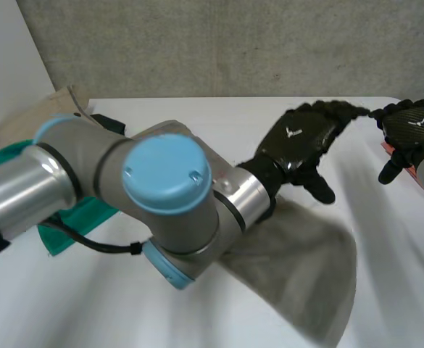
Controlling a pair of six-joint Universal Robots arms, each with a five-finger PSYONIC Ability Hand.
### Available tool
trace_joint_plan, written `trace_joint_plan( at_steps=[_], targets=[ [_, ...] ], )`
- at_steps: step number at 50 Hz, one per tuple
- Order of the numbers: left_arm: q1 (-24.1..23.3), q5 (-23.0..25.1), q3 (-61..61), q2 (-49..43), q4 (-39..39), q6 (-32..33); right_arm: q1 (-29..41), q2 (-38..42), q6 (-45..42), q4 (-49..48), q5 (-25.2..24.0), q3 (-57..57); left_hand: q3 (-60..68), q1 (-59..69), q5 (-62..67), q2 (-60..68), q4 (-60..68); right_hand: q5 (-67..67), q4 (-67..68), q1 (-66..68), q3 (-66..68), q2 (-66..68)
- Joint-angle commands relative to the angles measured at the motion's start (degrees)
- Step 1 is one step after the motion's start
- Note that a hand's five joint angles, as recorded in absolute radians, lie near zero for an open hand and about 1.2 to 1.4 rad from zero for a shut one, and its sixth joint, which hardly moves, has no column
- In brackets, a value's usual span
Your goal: Fold the laundry.
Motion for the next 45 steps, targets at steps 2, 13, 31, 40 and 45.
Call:
trace_joint_plan(
  at_steps=[2, 13, 31, 40, 45],
  targets=[
    [8.95, -2.32, -2.33, 7.55, -0.57, 1.54, 0.02, 0.11, -0.59, 0.62, -0.19, 0.12, -1.37, 0.09, -1.73, -1.38, -0.80, -2.79, -1.97, -3.00, -1.93, -1.98],
    [26.00, -5.31, -14.36, 16.52, -9.44, 21.35, 9.59, 0.20, -8.67, 7.13, -9.51, 5.04, 0.65, 2.11, 0.30, 0.64, 1.22, -2.79, -1.97, -3.00, -1.93, -1.98],
    [40.52, -11.20, -8.85, -5.00, -9.10, 45.39, 19.27, 7.58, -9.38, 1.33, -2.92, 4.86, 6.70, 8.16, 6.34, 6.69, 7.27, -2.79, -1.97, -3.00, -1.93, -1.98],
    [44.30, -12.25, 0.29, -11.77, -7.27, 46.27, 19.45, 7.67, -9.03, 0.01, -2.74, 6.10, 67.58, 69.04, 67.22, 67.57, 68.15, -2.79, -1.97, -3.00, -1.93, -1.98],
    [46.31, -18.13, 2.32, -11.16, 0.29, 46.45, 19.45, 7.58, -9.11, 0.01, -2.57, 6.18, 67.58, 69.04, 67.22, 67.57, 68.15, -2.79, -1.97, -3.00, -1.93, -1.98]
  ],
)
